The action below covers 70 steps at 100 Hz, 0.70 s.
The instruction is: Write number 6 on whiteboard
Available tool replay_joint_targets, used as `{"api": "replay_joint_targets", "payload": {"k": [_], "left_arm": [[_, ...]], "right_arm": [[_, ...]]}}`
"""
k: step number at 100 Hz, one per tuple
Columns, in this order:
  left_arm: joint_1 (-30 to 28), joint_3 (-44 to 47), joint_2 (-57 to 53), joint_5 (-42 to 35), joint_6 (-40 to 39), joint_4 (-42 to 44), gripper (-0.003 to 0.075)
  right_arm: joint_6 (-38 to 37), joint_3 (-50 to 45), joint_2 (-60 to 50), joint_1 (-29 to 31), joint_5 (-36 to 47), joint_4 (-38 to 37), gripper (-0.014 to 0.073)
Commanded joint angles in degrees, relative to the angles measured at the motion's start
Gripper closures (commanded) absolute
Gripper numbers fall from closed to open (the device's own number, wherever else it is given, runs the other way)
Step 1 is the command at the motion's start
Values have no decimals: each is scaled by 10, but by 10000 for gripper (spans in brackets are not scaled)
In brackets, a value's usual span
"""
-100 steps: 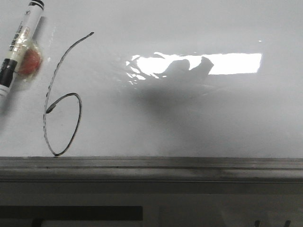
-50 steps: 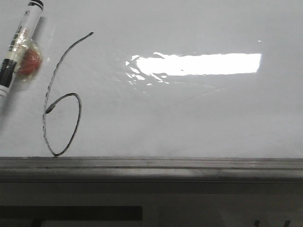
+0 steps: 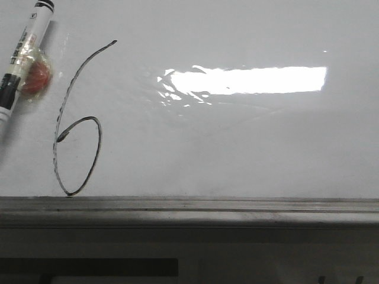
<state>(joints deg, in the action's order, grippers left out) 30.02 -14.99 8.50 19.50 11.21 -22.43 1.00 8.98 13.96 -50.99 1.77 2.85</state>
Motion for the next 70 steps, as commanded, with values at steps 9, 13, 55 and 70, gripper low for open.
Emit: {"api": "replay_joint_targets", "payload": {"k": [9,13,55,70], "left_arm": [[-3,-16,5,-45,0,-9,739],[-3,-16,5,-45,0,-9,739],[-3,-1,6,-47,0,-9,739],[-3,0,6,-58,0,-1,739]], "right_arm": [[2,16,2,4,47,-8,657],[2,16,2,4,47,-8,657],[2,16,2,4,47,-8,657],[2,16,2,4,47,-8,657]]}}
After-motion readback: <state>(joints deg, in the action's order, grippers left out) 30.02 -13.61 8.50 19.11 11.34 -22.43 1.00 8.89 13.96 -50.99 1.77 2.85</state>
